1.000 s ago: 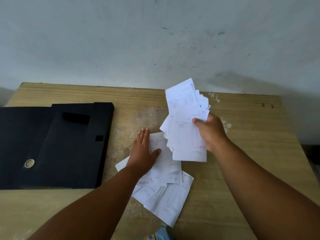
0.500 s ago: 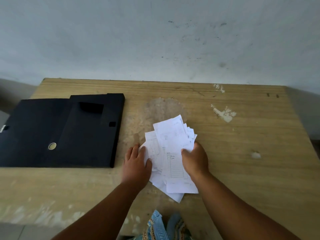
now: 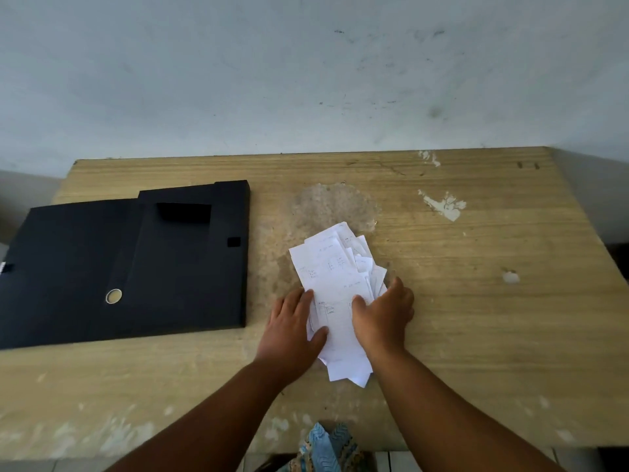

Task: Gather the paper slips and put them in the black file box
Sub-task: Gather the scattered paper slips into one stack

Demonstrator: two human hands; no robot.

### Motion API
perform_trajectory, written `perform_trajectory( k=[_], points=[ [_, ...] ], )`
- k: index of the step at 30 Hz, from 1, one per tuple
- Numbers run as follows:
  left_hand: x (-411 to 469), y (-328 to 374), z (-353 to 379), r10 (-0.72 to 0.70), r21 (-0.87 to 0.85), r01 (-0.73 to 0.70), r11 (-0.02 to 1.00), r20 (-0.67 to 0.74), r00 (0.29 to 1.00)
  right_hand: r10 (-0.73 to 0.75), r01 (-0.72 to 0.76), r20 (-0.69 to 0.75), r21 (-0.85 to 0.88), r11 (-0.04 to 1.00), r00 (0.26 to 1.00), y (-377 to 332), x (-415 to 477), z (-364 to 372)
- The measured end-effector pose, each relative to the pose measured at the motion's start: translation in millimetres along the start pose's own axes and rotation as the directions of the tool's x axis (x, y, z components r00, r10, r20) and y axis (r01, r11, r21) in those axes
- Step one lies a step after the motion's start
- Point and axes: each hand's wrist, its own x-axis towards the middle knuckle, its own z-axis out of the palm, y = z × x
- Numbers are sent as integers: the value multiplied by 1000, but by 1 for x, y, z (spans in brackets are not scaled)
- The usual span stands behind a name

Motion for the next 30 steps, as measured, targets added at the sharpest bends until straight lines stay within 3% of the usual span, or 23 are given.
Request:
perform_trajectory(
  k=[5,7,10,13,16,21,30],
  points=[
    [11,-6,0,14,59,-19,998,87,996,239,-217,-41,293,931,970,4,8,-16],
    [16,-6,2,9,47,-14,999,102,995,275,-261,-7,295,919,961,8,14,-22],
    [20,-7,4,14,52,-20,998,117,993,210,-207,8,205,957,978,12,23,-28],
    [22,-9,6,24,53,-30,998,116,993,36,-40,34,128,991,999,7,27,-28],
    [23,-10,5,24,38,-28,999,112,993,-64,52,75,157,986,995,-2,33,-24],
    [23,-9,2,17,8,-18,1000,106,994,72,-103,113,299,949,991,-13,30,-24],
    [23,-10,10,12,82,-21,996,105,994,58,-94,235,142,985,970,-18,10,-7]
  ],
)
